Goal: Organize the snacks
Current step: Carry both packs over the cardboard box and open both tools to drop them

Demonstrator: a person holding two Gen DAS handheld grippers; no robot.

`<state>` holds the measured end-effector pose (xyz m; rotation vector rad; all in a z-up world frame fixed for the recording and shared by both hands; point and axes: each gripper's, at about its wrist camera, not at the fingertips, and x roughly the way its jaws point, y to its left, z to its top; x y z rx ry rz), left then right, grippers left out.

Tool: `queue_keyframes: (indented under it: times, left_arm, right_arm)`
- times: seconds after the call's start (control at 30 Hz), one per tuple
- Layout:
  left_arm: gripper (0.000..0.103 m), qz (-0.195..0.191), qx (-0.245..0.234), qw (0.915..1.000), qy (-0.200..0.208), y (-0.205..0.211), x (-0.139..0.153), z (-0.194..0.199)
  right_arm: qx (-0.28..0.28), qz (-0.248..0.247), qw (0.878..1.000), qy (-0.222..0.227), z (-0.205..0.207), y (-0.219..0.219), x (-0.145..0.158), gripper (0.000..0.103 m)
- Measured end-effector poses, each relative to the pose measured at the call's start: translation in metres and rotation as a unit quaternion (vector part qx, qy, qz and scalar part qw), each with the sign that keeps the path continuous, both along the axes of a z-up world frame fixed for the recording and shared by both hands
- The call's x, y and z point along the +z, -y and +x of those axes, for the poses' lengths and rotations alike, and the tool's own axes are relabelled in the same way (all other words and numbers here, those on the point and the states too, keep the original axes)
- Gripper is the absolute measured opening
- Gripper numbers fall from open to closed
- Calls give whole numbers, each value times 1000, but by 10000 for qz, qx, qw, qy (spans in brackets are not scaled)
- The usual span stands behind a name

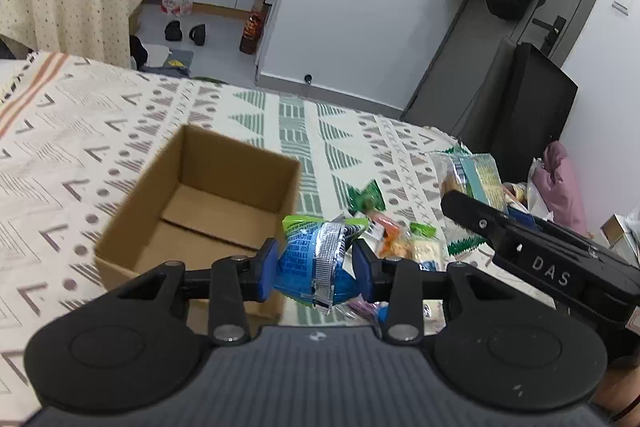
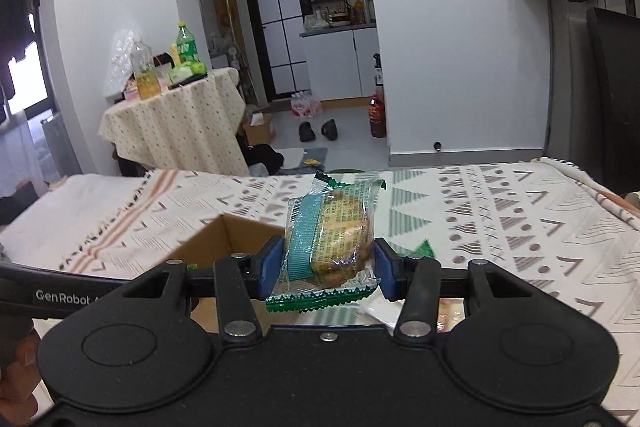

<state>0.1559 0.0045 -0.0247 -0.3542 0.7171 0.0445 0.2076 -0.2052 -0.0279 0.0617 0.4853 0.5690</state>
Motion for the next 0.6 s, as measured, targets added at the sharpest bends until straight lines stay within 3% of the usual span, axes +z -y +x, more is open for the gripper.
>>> queue_keyframes:
  times: [0.27,0.4,0.6]
  left_arm:
    - [39,191,363,9992,14,-39,4,7]
    - [39,43,603,9982,-50,-60,-4,13]
    - [39,19,552,9982,-222,-74,-20,27]
  right_arm:
    - [217,146,9997,10,2,-20,1,47]
    - [366,118,9992,-56,1,-29,-1,47]
    - [532,114,9983,-229,6,-38,-10,47]
